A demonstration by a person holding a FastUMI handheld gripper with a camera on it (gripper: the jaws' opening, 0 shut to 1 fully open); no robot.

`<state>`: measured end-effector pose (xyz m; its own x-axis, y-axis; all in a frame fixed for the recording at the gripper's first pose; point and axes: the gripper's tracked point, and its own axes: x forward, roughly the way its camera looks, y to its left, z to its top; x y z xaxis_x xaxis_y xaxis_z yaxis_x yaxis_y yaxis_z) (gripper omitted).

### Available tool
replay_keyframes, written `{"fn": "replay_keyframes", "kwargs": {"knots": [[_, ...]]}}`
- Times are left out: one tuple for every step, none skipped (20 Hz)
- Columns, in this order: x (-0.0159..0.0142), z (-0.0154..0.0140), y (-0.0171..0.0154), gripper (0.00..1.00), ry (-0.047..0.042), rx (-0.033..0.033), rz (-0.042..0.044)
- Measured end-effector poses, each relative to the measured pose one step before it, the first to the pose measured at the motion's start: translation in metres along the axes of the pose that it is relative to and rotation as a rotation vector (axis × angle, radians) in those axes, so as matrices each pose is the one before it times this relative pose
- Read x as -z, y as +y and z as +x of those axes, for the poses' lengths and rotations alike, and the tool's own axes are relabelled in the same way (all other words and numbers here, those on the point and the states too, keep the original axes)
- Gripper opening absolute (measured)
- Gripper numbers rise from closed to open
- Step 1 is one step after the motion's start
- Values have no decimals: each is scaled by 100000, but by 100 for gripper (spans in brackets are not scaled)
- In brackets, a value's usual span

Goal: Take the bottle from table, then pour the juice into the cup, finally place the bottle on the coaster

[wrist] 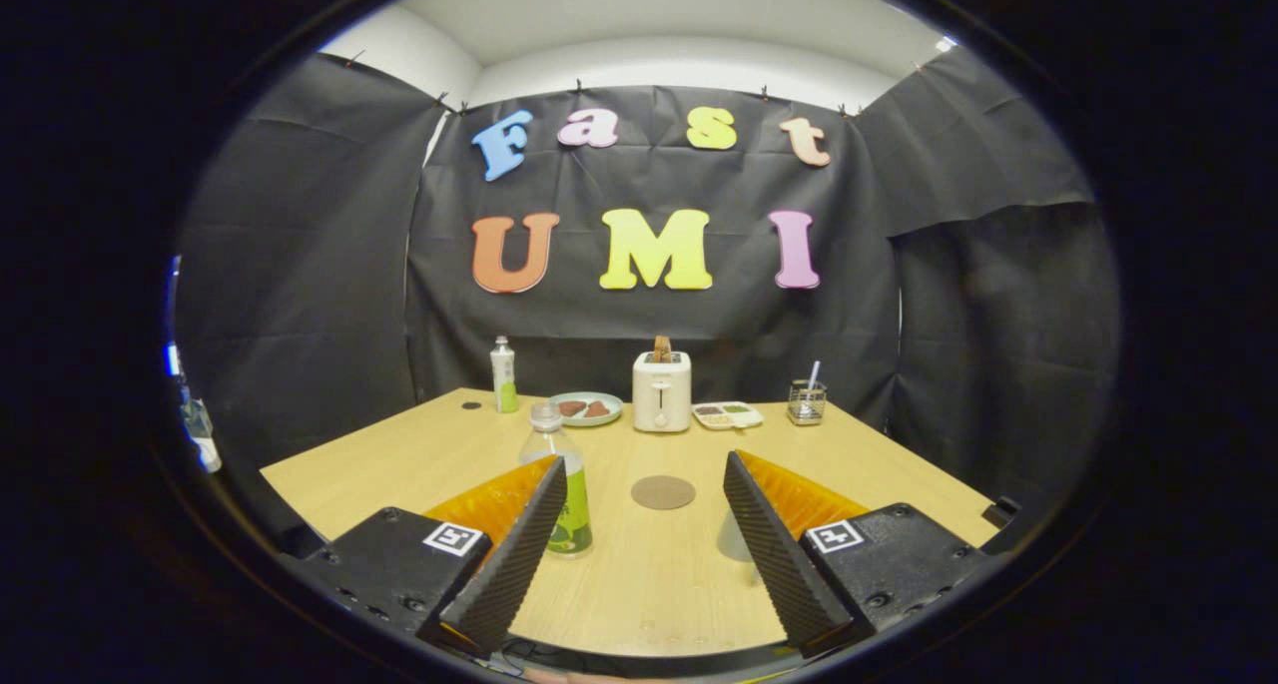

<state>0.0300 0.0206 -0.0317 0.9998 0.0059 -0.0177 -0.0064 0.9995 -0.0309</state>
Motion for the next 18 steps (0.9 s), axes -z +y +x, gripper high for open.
{"fn": "replay_keyframes", "kwargs": {"knots": [[563,552,429,100,118,-441,-223],[422,654,449,100,-92,-455,-229],[627,691,435,100,235,-231,-340],[506,768,550,100,159,-758,-263],[614,764,775,100,234,-1117,-111],[493,733,936,100,7,-2378,-260],[401,802,1079,100,-289,-2130,-640],[515,839,529,100,432,-262,-1403],[518,901,441,100,76,-198,-1309],[290,767,488,100,-16,-48,-797],[357,786,367,100,-35,600,-469],[66,791,119,100,-225,1895,-257],[421,838,126,100,893,1521,1252],[448,806,470,100,1345,888,1752],[256,761,471,100,822,535,876],[30,675,241,100,34,830,326],[-147,663,-3,100,-371,1402,59],[-134,566,0,100,-468,1443,232]]}}
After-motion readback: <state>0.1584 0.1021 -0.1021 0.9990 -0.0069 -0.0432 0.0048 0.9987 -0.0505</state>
